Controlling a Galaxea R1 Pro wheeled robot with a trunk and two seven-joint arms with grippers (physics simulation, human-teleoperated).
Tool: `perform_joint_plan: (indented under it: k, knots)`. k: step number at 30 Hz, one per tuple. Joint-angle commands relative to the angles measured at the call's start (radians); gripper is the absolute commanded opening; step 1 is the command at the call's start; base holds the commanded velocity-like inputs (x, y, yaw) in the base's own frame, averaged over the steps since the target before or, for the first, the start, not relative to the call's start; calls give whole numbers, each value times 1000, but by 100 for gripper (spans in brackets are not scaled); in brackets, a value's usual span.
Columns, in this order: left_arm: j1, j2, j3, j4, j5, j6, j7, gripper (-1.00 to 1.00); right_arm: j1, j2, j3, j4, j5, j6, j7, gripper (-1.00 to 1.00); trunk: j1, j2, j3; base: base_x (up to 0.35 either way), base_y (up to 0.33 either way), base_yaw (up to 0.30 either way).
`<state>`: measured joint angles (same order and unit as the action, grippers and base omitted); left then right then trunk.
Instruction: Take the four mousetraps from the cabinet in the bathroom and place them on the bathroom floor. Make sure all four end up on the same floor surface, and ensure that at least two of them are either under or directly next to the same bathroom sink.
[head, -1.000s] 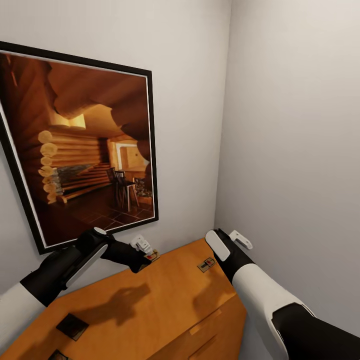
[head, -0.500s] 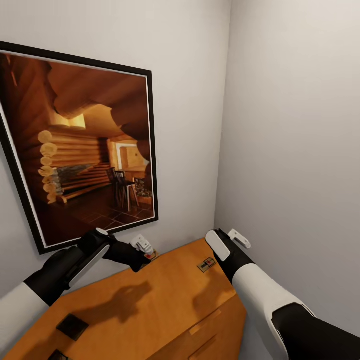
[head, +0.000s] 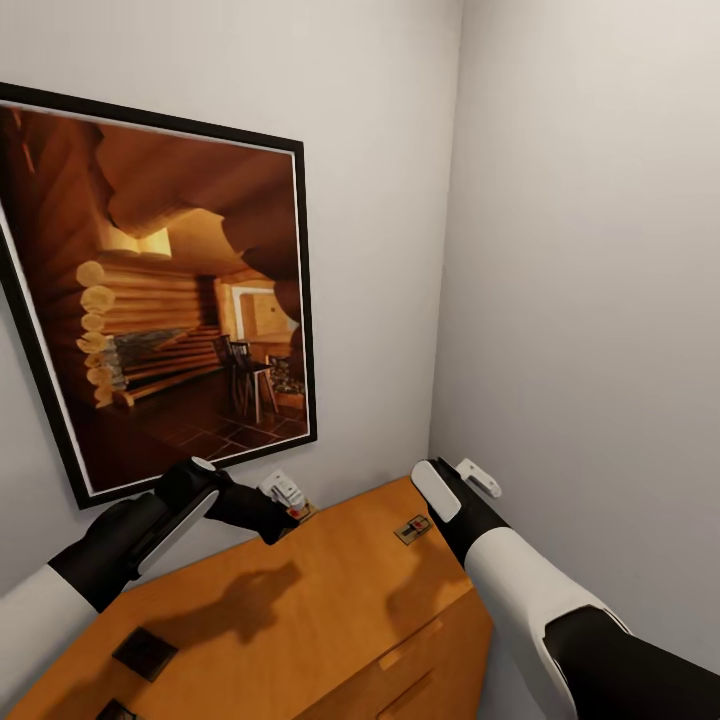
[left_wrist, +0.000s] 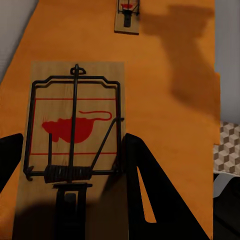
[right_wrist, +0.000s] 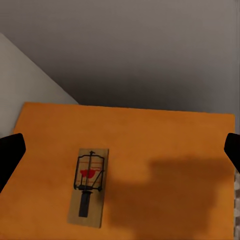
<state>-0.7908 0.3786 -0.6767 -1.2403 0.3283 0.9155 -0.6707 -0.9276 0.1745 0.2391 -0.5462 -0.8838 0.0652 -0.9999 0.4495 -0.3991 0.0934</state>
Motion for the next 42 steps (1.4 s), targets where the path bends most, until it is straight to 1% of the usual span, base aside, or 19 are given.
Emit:
perform_joint_plan:
  k: [1,7,11,13,15,17,19,21,24,27,33,41,42]
  knots:
    - [-1,1,-1,1,0,3,1,-100,0,0,2,0,-2,8,-6,100,0,-1,-1,0,0,0]
    - [-1,2,-1,36,1,3,12,-100,0,0,3,1,-13,18,-12,100,0,-1,-1,0,0,0]
    - [-1,1,0,45,0,2,15,-100,1,0,4,1,-40,37,-12,100,0,-1,-1,0,0,0]
    - [-1,2,0,47,1,2,16,-100,1,0,4,2,-65,47,-10,100,0,-1,-1,0,0,0]
    - [-1,2,0,48,1,2,17,-100,1,0,4,3,-102,53,-5,100,0,-1,-1,0,0,0]
    - [-1,2,0,48,1,2,17,-100,3,0,5,9,-119,55,-7,100,0,-1,-1,0,0,0]
    - [-1,2,0,48,1,2,17,-100,4,0,10,33,-126,57,-10,100,0,-1,-1,0,0,0]
    - [-1,1,0,48,1,2,17,-100,5,0,18,77,-125,58,-8,100,0,-1,-1,0,0,0]
    - [-1,1,-2,48,2,2,17,-100,6,0,31,169,-109,58,0,100,0,-1,-1,0,0,0]
    - [-1,0,-3,48,2,2,17,-100,6,0,34,201,-100,54,13,100,0,-1,-1,0,0,0]
    - [-1,0,-3,48,2,1,17,-100,6,0,39,211,-92,51,69,100,0,-1,-1,0,0,0]
    - [-1,1,-1,48,2,0,18,-100,7,0,41,210,-91,52,87,100,0,-1,-1,0,0,0]
    - [-1,1,-1,48,2,-1,18,-100,7,0,46,209,-91,53,91,100,0,-1,-1,0,0,0]
